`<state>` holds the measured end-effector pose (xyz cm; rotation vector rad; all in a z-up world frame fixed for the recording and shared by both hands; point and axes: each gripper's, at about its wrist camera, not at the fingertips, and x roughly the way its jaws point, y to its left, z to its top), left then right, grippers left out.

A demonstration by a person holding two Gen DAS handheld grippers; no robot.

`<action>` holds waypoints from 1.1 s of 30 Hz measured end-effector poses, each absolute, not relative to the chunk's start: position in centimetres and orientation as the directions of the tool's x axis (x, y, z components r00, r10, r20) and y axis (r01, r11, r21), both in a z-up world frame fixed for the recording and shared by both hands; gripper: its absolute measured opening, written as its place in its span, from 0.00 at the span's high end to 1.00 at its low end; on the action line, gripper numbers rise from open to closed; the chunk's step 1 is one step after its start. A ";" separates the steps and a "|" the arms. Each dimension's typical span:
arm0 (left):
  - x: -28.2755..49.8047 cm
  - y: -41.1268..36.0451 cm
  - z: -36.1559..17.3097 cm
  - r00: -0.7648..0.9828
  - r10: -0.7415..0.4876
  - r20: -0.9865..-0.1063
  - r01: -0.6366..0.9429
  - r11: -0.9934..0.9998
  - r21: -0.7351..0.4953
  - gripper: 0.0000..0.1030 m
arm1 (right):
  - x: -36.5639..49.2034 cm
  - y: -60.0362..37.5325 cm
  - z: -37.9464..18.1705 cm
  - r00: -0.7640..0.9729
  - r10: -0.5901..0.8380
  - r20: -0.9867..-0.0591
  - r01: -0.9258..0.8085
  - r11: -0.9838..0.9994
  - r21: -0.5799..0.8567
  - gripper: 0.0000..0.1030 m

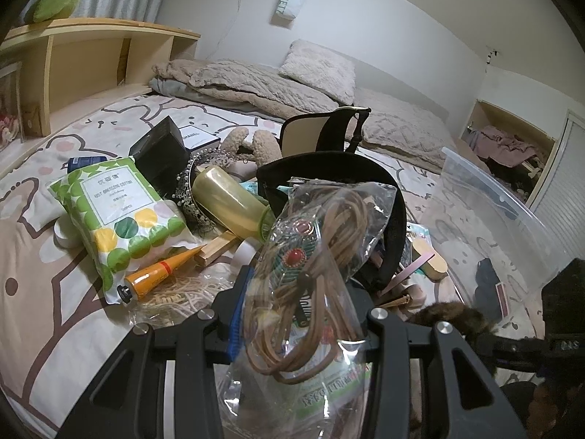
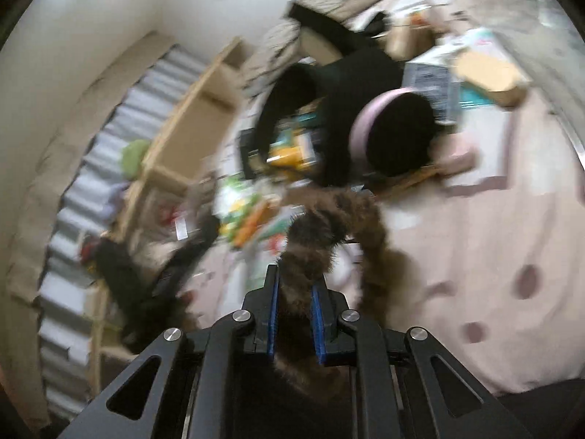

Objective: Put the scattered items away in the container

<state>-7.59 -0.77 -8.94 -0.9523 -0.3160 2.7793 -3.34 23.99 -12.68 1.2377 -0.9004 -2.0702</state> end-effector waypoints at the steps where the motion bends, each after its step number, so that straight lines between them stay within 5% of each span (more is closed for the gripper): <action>1: -7.6 -0.8 -9.0 -0.776 0.243 -0.582 -0.106 -0.960 -0.259 0.59 | -3.3 24.6 -12.9 -0.425 -0.730 -0.535 0.103 -0.626 0.773 0.84; 7: -7.7 -0.8 -9.2 -0.771 0.243 -0.589 -0.108 -0.961 -0.256 0.59 | -2.9 27.5 -13.7 -0.460 -0.650 -0.606 0.003 -0.683 0.730 0.79; 15: -7.7 -1.3 -9.3 -0.762 0.248 -0.597 -0.111 -0.960 -0.258 0.59 | -2.9 29.1 -15.7 -0.451 -0.697 -0.557 -0.054 -0.602 0.797 0.75; 17: -7.7 -1.3 -9.3 -0.761 0.249 -0.599 -0.111 -0.960 -0.257 0.59 | -2.9 29.2 -15.8 -0.455 -0.700 -0.550 -0.059 -0.593 0.803 0.52; 19: -7.6 -1.3 -9.3 -0.761 0.249 -0.599 -0.112 -0.960 -0.258 0.59 | -2.9 29.1 -15.8 -0.454 -0.697 -0.555 -0.056 -0.599 0.799 0.38; 33: -7.6 -1.3 -9.4 -0.761 0.251 -0.599 -0.111 -0.959 -0.261 0.59 | -2.9 27.7 -15.0 -0.442 -0.616 -0.652 -0.024 -0.719 0.695 0.38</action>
